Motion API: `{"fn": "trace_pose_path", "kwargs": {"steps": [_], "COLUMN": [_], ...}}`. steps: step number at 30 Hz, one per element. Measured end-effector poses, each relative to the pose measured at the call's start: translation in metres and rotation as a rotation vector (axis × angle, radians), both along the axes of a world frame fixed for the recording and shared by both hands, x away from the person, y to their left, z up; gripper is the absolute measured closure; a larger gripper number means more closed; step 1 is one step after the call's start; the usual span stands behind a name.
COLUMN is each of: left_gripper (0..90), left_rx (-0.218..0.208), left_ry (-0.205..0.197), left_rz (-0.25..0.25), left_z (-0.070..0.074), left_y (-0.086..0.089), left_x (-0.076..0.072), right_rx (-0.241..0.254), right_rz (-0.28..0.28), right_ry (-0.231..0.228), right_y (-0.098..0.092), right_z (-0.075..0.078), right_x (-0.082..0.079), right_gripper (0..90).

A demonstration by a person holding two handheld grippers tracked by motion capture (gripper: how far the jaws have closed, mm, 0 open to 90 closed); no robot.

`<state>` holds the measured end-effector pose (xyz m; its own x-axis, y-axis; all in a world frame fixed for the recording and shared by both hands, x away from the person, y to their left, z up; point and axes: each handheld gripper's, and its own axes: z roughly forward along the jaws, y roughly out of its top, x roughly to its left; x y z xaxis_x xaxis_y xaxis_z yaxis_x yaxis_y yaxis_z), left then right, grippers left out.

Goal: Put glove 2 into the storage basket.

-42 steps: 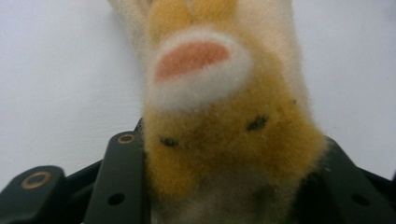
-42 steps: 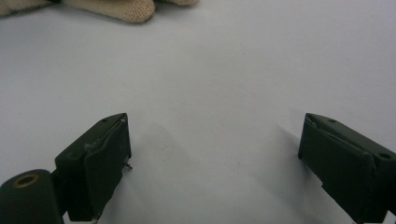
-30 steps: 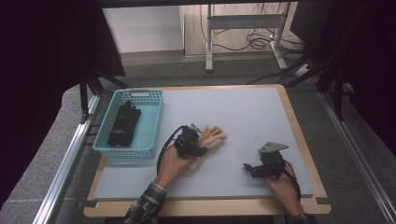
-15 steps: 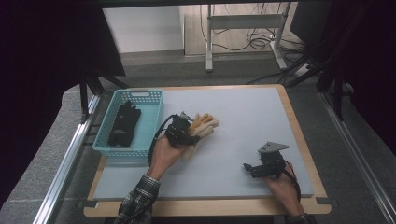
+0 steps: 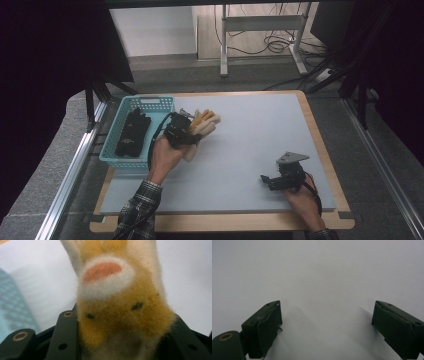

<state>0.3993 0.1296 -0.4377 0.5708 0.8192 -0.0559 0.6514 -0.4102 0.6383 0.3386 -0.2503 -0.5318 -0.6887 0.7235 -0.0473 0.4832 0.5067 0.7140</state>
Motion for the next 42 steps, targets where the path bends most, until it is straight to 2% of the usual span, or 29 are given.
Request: {"fn": "trace_pose_path", "kwargs": {"steps": [15, 24, 27, 31, 36, 42], "left_gripper": [54.4, 53.9, 53.6, 53.1, 52.9, 52.2], "left_rx": [0.034, 0.041, 0.038, 0.054, 0.067, 0.08], "left_ry": [-0.031, -0.03, -0.025, -0.018, 0.0, 0.036], "left_rz": [0.144, 0.236, 0.277, 0.334, 0.379, 0.409], "left_z": [0.021, 0.025, 0.024, 0.02, 0.012, 0.0], "left_y": [0.05, 0.084, 0.095, 0.108, 0.118, 0.122], "left_x": [0.005, 0.005, 0.006, 0.008, 0.012, 0.021], "right_rx": [0.0, 0.0, -0.001, -0.001, -0.001, -0.001], "right_rz": [0.0, 0.0, 0.0, 0.0, 0.0, 0.0], "right_ry": [0.0, 0.0, -0.001, -0.001, -0.001, -0.001], "right_y": [0.0, 0.0, 0.0, 0.0, 0.0, 0.0], "right_z": [0.0, 0.0, 0.0, 0.0, 0.0, 0.0], "right_x": [0.0, 0.0, 0.0, 0.0, 0.0, 0.0], "right_gripper": [8.9, 8.9, 8.9, 8.9, 8.9, 8.9]}}
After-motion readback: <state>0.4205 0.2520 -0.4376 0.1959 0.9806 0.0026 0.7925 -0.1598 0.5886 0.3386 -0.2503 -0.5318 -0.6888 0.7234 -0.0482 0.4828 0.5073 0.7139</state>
